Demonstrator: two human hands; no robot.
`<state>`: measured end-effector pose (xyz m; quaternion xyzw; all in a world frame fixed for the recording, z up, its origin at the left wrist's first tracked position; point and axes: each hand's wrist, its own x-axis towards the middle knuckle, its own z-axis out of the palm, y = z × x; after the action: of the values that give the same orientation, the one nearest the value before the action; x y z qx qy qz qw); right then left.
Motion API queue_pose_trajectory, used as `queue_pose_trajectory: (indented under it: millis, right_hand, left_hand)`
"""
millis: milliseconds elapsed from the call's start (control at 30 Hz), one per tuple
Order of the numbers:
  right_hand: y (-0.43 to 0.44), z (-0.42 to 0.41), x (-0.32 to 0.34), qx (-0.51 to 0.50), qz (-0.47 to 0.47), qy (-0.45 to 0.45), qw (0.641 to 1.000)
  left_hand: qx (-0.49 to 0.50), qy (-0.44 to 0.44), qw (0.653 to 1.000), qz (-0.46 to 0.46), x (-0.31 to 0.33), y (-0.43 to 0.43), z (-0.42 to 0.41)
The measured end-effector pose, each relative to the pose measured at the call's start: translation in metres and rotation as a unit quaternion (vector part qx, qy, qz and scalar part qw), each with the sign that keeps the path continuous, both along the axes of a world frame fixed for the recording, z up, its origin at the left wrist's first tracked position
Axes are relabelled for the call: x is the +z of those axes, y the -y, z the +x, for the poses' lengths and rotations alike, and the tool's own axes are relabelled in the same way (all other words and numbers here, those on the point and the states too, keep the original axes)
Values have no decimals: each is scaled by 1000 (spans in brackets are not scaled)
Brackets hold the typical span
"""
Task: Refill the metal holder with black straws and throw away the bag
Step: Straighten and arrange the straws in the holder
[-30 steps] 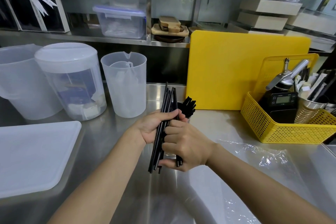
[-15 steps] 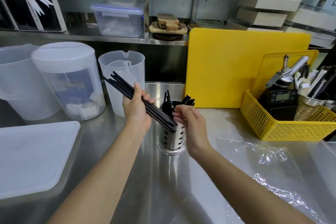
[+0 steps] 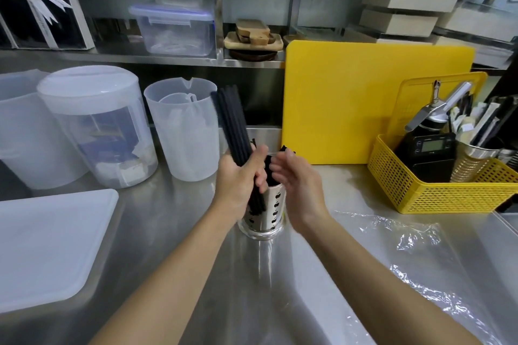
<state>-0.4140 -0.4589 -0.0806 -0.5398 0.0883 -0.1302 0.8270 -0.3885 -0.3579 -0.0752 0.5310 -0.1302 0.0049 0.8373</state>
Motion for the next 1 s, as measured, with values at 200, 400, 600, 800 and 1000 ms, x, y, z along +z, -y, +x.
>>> queue_pose_trajectory:
  millis: [200, 400, 600, 800, 1000]
  right_hand:
    - [13, 7, 49, 149, -198, 102, 963]
    - [12, 22, 75, 166, -300, 156, 926]
    - [10, 46, 98, 57, -223, 256, 939]
    - [2, 65, 53, -14, -299, 175, 938]
    - [-19, 75, 2, 61, -318, 24, 946]
  left_hand:
    - [-116, 28, 976, 185, 1, 9, -1]
    - [-99, 65, 962, 247, 23, 7, 11]
    - [-49, 62, 988, 135, 41, -24, 40]
    - [137, -118, 979, -93, 4, -57, 59]
    - [177, -189, 962, -91, -30, -59, 60]
